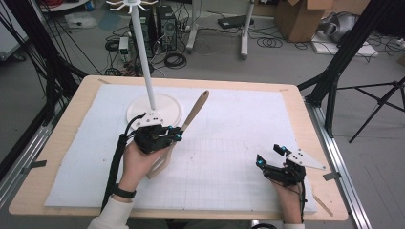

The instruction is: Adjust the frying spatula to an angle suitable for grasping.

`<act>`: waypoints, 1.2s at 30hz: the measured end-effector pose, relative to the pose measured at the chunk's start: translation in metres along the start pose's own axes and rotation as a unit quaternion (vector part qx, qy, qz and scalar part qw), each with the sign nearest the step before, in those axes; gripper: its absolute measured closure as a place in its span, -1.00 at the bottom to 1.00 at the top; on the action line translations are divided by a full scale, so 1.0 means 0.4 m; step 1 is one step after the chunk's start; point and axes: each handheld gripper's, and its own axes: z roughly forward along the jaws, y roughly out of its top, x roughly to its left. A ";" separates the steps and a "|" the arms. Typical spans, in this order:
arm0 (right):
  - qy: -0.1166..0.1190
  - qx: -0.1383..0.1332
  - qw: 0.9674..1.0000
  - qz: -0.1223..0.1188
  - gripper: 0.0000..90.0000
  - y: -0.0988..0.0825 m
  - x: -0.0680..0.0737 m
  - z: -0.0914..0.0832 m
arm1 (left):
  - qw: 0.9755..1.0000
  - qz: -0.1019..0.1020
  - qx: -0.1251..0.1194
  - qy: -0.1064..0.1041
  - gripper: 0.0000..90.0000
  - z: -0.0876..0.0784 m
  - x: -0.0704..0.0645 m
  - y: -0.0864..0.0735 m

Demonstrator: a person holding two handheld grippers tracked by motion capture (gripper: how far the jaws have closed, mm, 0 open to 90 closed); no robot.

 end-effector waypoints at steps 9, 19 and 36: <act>-0.001 -0.004 1.000 0.001 -0.63 0.003 0.001 -0.002 | 0.999 -0.009 -0.032 -0.009 0.72 -0.043 0.005 -0.009; 0.034 -0.047 0.998 -0.005 -0.63 0.084 0.058 0.003 | 0.998 -0.001 -0.055 -0.007 0.72 -0.069 -0.010 -0.003; 0.108 -0.072 0.991 -0.026 -0.62 0.237 0.198 0.075 | 0.997 0.003 -0.071 -0.015 0.72 -0.081 -0.020 0.003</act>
